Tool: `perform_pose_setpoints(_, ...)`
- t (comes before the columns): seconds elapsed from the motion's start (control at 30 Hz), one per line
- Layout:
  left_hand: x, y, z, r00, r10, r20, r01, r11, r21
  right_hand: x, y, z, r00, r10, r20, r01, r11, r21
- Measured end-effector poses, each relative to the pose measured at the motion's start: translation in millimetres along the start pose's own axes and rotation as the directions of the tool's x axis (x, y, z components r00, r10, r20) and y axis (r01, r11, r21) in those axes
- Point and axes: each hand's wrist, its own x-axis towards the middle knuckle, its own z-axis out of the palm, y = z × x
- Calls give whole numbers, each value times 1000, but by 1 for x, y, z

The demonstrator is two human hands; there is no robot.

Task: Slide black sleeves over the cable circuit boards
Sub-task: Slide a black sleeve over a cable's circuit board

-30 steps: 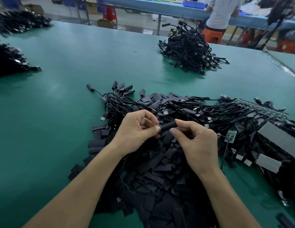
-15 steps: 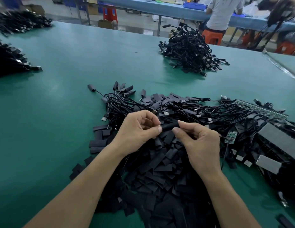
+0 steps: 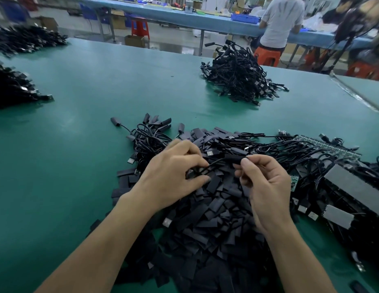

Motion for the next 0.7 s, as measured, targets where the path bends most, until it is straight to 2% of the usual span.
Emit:
perform_pose_setpoints(0.07,4,5,-4,993,92,-71,-80,983,167,0,-3,-1,999,33,10,-34,993,117)
perform_pose_setpoints(0.2,13,11,-13,988,84,-129,-53,973,226,0,-6,-2,999,14,29,-18,987,162)
perform_pose_setpoints(0.3,32,2,-23,960,-164,-225,193,975,114,0,-5,-3,999,-17,34,15,998,63)
perform_pose_setpoints(0.4,56,-25,-32,820,-465,-335,504,863,34,1,-4,-6,993,-117,-32,103,953,-286)
perform_pose_setpoints(0.47,66,-44,-36,711,-619,-334,678,728,96,1,-5,-11,982,-186,-22,132,775,-618)
perform_pose_setpoints(0.53,69,-60,-35,645,-721,-253,764,615,195,0,-10,-15,984,-178,13,103,506,-857)
perform_pose_setpoints(0.6,68,-73,-30,607,-776,-174,789,563,245,0,-14,-22,989,-141,-37,-3,233,-972)
perform_pose_setpoints(0.63,66,-77,-27,594,-789,-155,798,554,236,1,-17,-25,991,-104,-88,-73,138,-988)
perform_pose_setpoints(0.7,63,-82,-24,589,-794,-150,806,565,174,3,-23,-29,979,-9,-202,-201,64,-978)
